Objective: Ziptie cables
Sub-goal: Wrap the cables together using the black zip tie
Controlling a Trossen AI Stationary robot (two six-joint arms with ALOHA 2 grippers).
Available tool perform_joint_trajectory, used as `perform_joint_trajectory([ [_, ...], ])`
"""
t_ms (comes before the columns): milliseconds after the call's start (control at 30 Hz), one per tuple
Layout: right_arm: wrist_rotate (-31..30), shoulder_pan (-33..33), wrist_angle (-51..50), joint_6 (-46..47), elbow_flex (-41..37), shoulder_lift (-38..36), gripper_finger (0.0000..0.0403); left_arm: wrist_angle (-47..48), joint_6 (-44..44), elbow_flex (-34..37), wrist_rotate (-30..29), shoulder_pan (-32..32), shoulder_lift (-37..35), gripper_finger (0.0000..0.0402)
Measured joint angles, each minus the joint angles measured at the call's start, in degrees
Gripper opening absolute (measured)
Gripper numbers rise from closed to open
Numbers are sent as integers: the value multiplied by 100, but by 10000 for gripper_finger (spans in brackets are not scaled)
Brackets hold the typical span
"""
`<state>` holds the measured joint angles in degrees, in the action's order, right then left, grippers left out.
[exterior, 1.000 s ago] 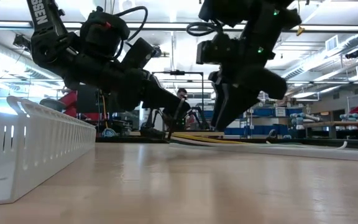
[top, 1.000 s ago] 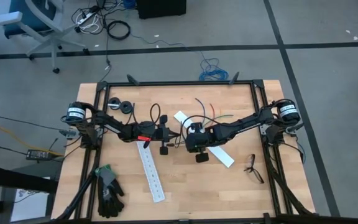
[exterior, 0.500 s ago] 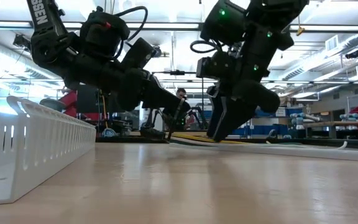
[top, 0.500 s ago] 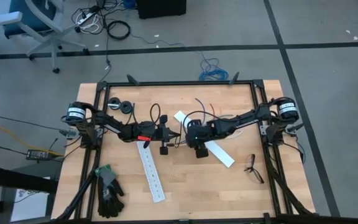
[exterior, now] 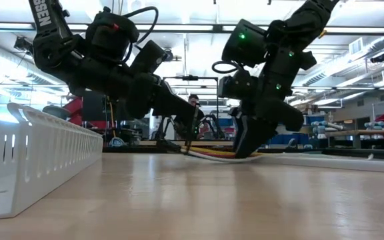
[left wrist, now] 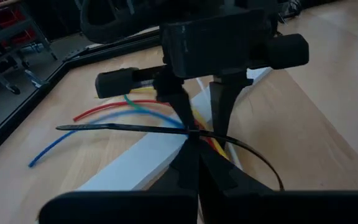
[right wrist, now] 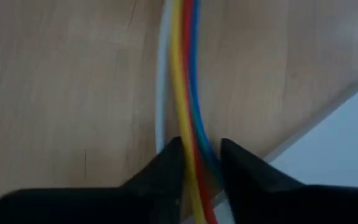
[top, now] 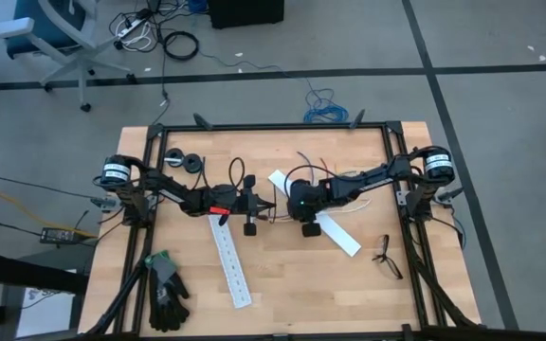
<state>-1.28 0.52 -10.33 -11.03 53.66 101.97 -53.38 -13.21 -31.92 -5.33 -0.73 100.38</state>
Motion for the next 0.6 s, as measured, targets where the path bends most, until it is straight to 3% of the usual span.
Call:
perform_joint_trajectory([
  [133, -20, -82, 291, -214, -12, 7, 12, -201, 0, 0, -1, -2, 0, 0],
  [600, -376, -364, 2053, -269, -12, 11, 7, -64, -2, -74, -1, 0, 0, 0],
])
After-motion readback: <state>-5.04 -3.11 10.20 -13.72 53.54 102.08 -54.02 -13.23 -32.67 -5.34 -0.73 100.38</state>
